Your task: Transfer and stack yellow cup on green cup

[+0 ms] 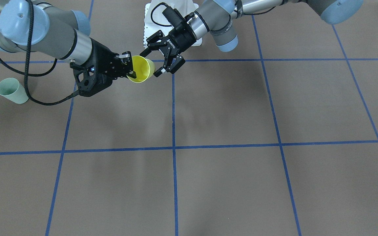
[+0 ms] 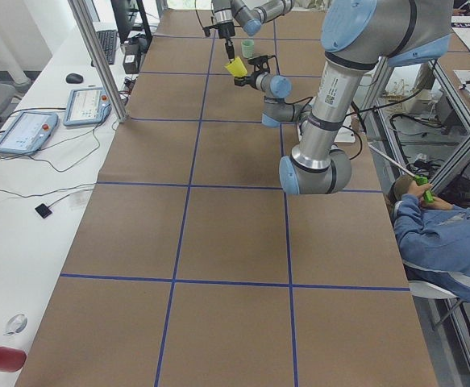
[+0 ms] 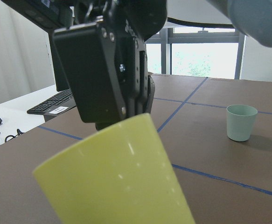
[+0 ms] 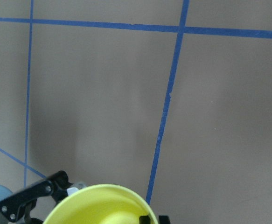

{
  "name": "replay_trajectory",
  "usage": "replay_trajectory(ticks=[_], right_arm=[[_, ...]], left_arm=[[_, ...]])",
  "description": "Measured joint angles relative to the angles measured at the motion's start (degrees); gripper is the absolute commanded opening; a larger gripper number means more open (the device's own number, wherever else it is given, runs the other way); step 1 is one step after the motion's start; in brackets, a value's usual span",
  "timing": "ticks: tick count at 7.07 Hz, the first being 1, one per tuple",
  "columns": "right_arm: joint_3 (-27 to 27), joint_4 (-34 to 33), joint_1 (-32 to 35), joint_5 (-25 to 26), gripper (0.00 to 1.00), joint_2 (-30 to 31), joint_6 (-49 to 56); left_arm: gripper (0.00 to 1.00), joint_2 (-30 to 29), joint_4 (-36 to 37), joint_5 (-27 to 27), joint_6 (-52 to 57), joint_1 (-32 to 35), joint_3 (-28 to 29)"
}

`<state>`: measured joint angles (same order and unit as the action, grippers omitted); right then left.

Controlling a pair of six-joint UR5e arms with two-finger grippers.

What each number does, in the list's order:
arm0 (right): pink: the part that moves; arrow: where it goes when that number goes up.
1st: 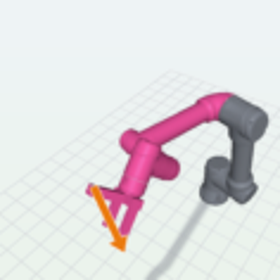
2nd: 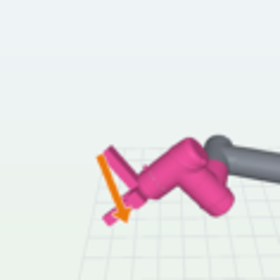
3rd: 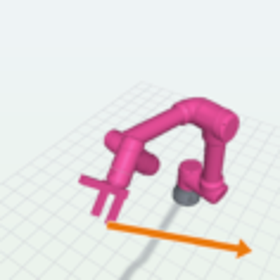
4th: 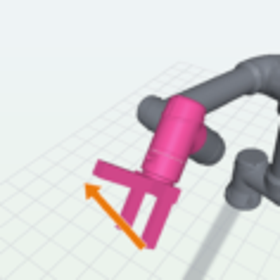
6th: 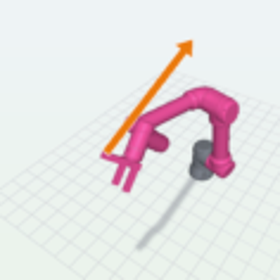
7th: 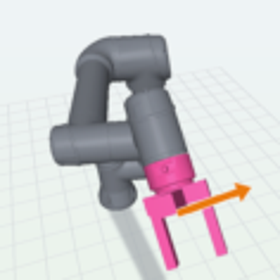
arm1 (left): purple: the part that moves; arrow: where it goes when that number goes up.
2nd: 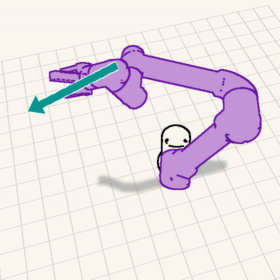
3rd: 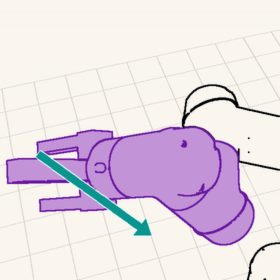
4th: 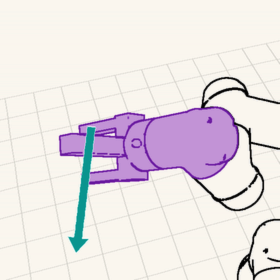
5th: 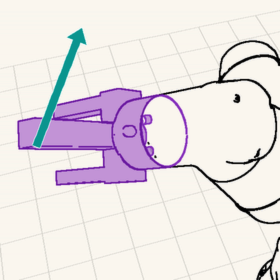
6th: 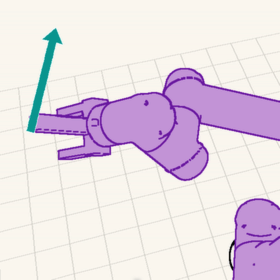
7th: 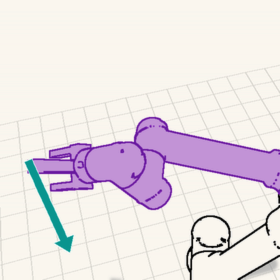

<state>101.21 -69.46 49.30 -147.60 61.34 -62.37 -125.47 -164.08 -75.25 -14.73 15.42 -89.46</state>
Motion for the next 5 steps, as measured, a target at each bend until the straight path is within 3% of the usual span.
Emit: replay_trajectory(ticks=[3, 5], right_arm=[[4.65, -0.04, 9.63, -2.30, 0.00, 7.53, -0.84], [13.61, 0.32, 16.60, 1.98, 0.00, 21.48, -0.71]], left_arm=[[0.99, 0.55, -0.09, 0.24, -1.43, -0.12, -1.08], [0.99, 0.61, -0.39, 1.88, -2.62, 0.07, -1.42]])
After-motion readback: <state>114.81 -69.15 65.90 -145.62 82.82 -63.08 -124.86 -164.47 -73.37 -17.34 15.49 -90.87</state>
